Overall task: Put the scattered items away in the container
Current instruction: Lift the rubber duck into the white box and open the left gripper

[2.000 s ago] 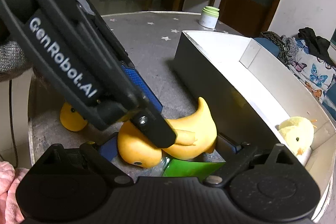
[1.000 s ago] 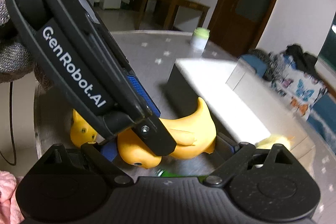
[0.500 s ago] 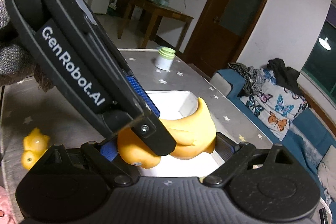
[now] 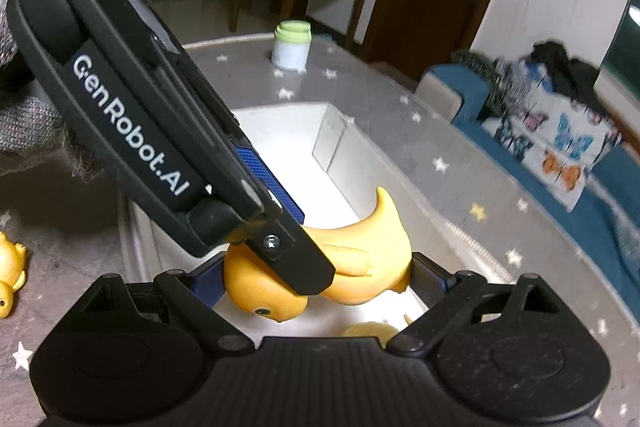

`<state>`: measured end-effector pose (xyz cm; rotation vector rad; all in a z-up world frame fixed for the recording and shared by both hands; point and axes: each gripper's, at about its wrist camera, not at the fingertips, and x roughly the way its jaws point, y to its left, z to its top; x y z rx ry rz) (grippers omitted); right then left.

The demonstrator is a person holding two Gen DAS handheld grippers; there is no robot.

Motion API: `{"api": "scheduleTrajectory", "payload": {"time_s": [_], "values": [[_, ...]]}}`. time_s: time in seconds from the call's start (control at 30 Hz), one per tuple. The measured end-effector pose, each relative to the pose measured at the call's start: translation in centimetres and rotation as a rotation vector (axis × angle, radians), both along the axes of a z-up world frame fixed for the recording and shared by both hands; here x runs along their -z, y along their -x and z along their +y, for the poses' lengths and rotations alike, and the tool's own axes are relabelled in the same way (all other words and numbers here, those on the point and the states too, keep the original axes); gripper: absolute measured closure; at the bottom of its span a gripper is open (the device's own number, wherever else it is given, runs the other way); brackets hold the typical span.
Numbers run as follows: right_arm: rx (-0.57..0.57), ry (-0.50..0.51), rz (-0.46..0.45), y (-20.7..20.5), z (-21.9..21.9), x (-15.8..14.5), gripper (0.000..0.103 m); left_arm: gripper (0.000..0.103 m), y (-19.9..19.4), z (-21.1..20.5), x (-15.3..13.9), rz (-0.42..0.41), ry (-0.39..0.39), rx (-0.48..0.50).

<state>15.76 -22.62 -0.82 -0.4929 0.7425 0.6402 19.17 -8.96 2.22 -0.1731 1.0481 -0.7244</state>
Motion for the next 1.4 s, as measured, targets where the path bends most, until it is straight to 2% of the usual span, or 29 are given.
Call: {"api": "scheduleTrajectory", "payload": {"time_s": [0.3,0.73,1.13,1.4], "values": [[-0.010,0.022,0.105,-2.5,-1.1,2.0,0.009,0.060,-1.6,0.4,2.3,0.075,0.023,-0.010],[-0.037,0.098,0.150,-2.1,-0.2,2.8,0.009,0.061,-2.1,0.4,3.5,0.112,0.022,-0.018],[-0.021,0.114,0.154,-1.9,-0.6,2.8,0.008,0.061,-1.4,1.1,2.3,0.064,0.021,-0.044],[0.018,0.095,0.124,-1.2,-1.3,1.6,0.008,0.061,0.0,1.7,0.7,0.020,0.029,-0.058]]}}
